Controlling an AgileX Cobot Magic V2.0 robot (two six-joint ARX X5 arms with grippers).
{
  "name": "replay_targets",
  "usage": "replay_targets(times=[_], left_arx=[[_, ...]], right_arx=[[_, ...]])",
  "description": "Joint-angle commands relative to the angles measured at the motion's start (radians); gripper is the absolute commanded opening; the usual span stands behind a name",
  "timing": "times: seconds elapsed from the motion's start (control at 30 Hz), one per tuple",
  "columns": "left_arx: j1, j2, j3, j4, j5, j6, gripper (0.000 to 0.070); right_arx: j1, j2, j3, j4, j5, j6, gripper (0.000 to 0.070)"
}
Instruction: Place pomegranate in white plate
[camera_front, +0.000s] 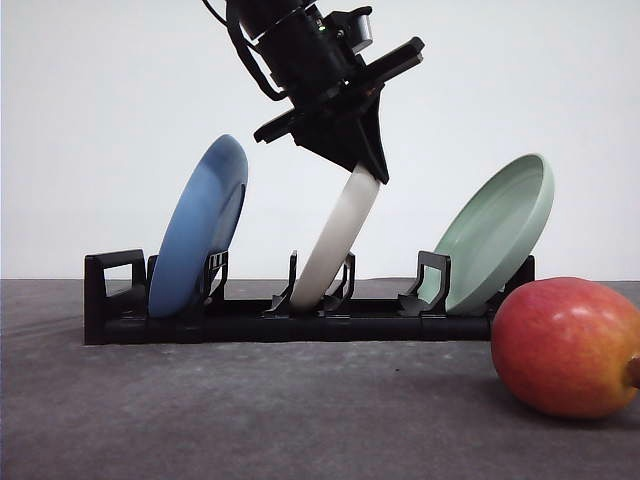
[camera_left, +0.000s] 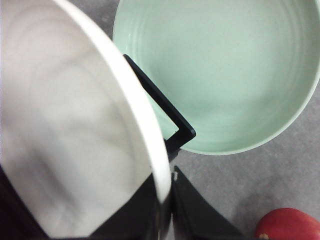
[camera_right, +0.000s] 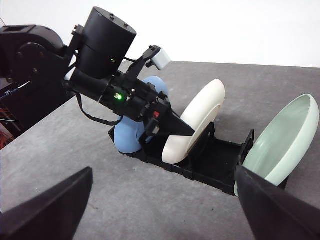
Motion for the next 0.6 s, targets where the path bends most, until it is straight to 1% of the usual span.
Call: replay_targets(times=[0.0, 0.13, 0.27, 0.37, 0.57], left_arx=[[-0.007, -0.033, 0.029, 0.002, 0.002, -0.014, 0.0000], [-0.014, -0.112, 0.029, -0.036, 0.002, -0.021, 0.0000], [-0.032, -0.213, 0.029, -0.109, 0.002, -0.037, 0.0000], [-0.057, -0.300, 0.029, -0.191, 0.002, -0.031, 0.0000], [-0.140, -0.461, 0.029, -0.402, 0.000, -0.001, 0.0000]], right_arx=[[0.000, 0.008, 0.014, 0.001, 0.000, 0.010, 0.0580], [0.000, 0.008, 0.014, -0.005, 0.000, 0.010, 0.0580], [0.000, 0.008, 0.014, -0.005, 0.000, 0.010, 0.0580], [0.000, 0.008, 0.014, -0.010, -0.001, 0.010, 0.0580], [0.000, 0.008, 0.014, -0.036, -0.001, 0.010, 0.0580]])
